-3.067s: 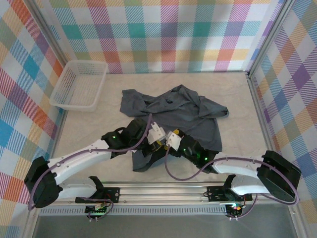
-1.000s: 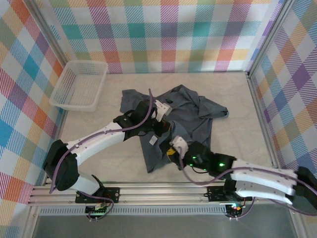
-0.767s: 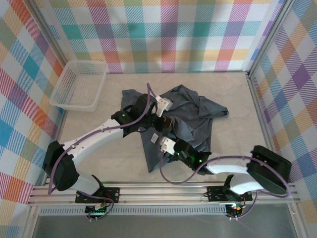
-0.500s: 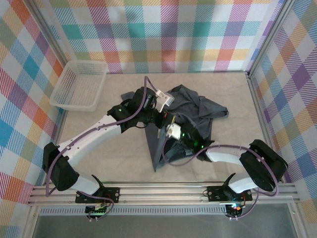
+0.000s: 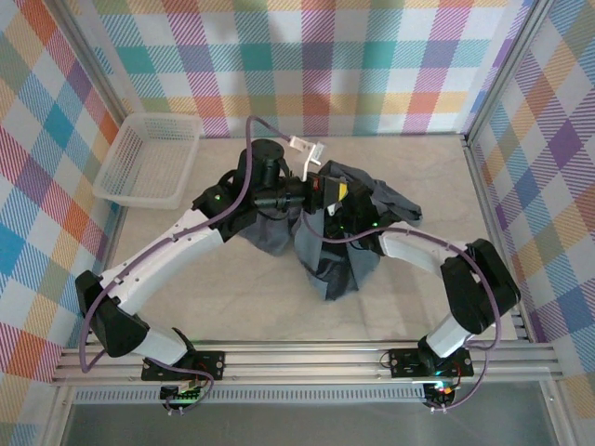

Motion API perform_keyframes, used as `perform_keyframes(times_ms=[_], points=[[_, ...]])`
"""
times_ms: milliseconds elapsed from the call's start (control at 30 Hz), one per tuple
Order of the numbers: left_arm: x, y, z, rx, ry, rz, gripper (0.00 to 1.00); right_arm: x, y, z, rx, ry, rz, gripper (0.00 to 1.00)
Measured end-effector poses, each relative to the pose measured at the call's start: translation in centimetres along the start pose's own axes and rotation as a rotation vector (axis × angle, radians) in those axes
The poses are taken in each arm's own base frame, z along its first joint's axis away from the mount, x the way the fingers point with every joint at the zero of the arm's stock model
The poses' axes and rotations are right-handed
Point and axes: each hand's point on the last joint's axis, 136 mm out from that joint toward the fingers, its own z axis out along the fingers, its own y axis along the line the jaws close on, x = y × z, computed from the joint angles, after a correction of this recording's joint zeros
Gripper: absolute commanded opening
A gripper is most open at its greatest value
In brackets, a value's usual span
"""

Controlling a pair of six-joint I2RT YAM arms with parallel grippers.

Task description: Fold the inside-out t-shirt

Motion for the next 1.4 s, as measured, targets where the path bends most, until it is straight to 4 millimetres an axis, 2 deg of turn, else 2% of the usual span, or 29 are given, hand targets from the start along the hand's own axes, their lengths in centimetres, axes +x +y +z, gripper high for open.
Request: perform_keyframes(times_ms=[100, 167, 267, 367, 500, 600, 733, 833, 967, 1067, 1100, 1167, 1200, 1267, 1333, 1400], points=[[-1.9, -1.6, -0.6, 0.025, -0.05, 0.015, 0.0, 1.9, 0.5, 2.0, -0.033, 0.058, 0.056, 0.0], [-3.1, -2.5, -1.1, 0.035, -0.077, 0.03, 0.0, 2.7, 0.9, 2.5, -0.054, 0.08, 0.099, 0.0], [-4.8, -4.2, -2.0, 0.061, -0.115, 0.069, 0.0, 1.4, 1.0, 2.5, -0.065, 0.032, 0.166, 0.0], [-5.5, -5.7, -2.3, 0.099, -0.133, 0.1, 0.0, -0.1, 1.0, 3.2, -0.077, 0.001, 0.202, 0.0], [-4.6, -7.2, -2.0, 0.147, -0.108, 0.144, 0.0, -0.6, 1.2, 6.3, -0.124, 0.032, 0.264, 0.0], [-3.9, -8.4, -1.9, 0.174, -0.088, 0.188, 0.0, -0.8, 1.8, 6.3, -0.169, 0.029, 0.337, 0.0], [-3.4, -8.9, -2.5, 0.181, -0.075, 0.229, 0.0, -2.4, 2.5, 6.3, -0.234, 0.019, 0.391, 0.0], [-3.5, -9.7, -3.7, 0.191, -0.092, 0.272, 0.0, -4.5, 2.5, 6.7, -0.28, 0.012, 0.423, 0.0], [-2.8, -13.1, -6.2, 0.27, -0.122, 0.385, 0.0, -6.9, 2.1, 6.3, -0.301, 0.003, 0.445, 0.0], [-1.5, -16.8, -7.9, 0.36, -0.135, 0.517, 0.0, -8.6, 1.6, 8.0, -0.28, 0.034, 0.421, 0.01], [-1.1, -17.8, -8.3, 0.381, -0.132, 0.558, 0.0, -8.6, 1.4, 8.9, -0.267, 0.054, 0.415, 0.04], [-0.3, -19.0, -8.7, 0.395, -0.115, 0.622, 0.0, -7.2, 1.2, 10.5, -0.238, 0.124, 0.419, 0.11], [0.0, -19.0, -8.8, 0.385, -0.102, 0.647, 0.0, -6.0, 1.1, 11.0, -0.22, 0.173, 0.426, 0.19], [0.2, -18.4, -8.7, 0.347, -0.086, 0.678, 0.0, -3.6, 1.1, 11.5, -0.185, 0.256, 0.438, 0.42], [0.6, -17.5, -8.3, 0.309, -0.063, 0.704, 0.0, -1.3, 1.5, 11.3, -0.158, 0.34, 0.446, 0.69], [1.1, -17.2, -8.0, 0.299, -0.043, 0.72, 0.0, 0.2, 2.0, 11.0, -0.146, 0.391, 0.443, 0.97]])
